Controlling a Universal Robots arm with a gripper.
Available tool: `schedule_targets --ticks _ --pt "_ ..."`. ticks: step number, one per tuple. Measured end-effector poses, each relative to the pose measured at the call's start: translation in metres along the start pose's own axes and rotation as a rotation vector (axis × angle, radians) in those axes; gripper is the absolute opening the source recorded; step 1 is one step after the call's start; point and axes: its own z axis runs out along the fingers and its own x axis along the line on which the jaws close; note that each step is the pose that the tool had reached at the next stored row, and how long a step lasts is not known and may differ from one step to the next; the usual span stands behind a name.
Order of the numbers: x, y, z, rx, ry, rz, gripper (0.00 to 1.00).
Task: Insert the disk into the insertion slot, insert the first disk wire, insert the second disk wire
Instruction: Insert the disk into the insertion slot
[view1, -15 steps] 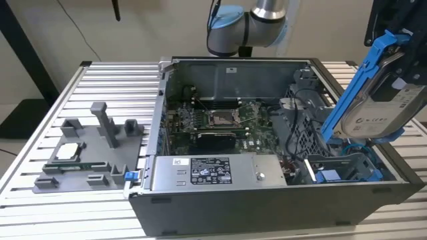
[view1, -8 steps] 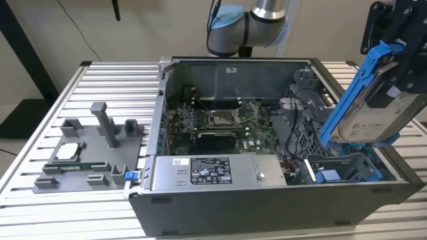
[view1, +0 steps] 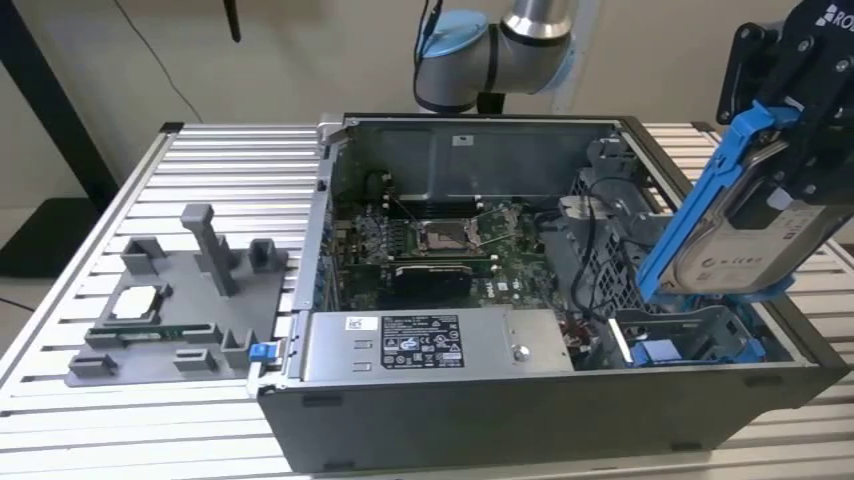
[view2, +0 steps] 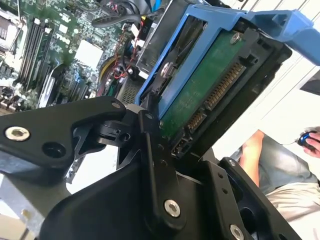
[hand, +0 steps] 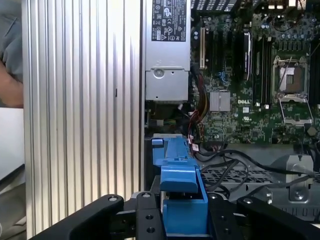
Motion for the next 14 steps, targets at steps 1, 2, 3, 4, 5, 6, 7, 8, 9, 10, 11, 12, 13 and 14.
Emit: schedule_targets --ticks 1,2,3,4,5,6,7,8,9,10,11,12,13,14 --pt "0.0000 -0.0004 0.0011 0.0000 -0.0001 0.000 0.00" --pt "0.0000 -0.0007 0.0021 0.0000 -0.0001 0.000 0.00" --pt "0.0000 -0.0008 0.0029 0.0000 0.0000 0.000 0.00" --pt "0.0000 -0.0009 0.0038 0.0000 -0.0001 0.000 0.00" --pt "0.0000 -0.0010 0.0047 0.0000 0.0000 0.000 0.00" --pt "0.0000 -0.0011 0.0054 0.0000 0.0000 0.000 0.00" --pt "0.0000 -0.0011 0.0062 0.0000 -0.0001 0.000 0.00" --pt "0.0000 -0.0012 0.0070 0.0000 -0.0001 0.000 0.00" --pt "0.0000 -0.0014 0.0079 0.0000 -0.0001 0.000 0.00" --pt "0.0000 -0.0016 0.0089 0.0000 -0.0001 0.000 0.00" --pt "-0.0001 -0.0017 0.0097 0.0000 -0.0002 0.001 0.00" --pt "-0.0001 -0.0018 0.0107 0.0000 -0.0001 0.001 0.00" --pt "-0.0001 -0.0020 0.0117 0.0000 -0.0001 0.001 0.00" --pt "-0.0001 -0.0021 0.0127 0.0000 0.0000 0.001 0.00"
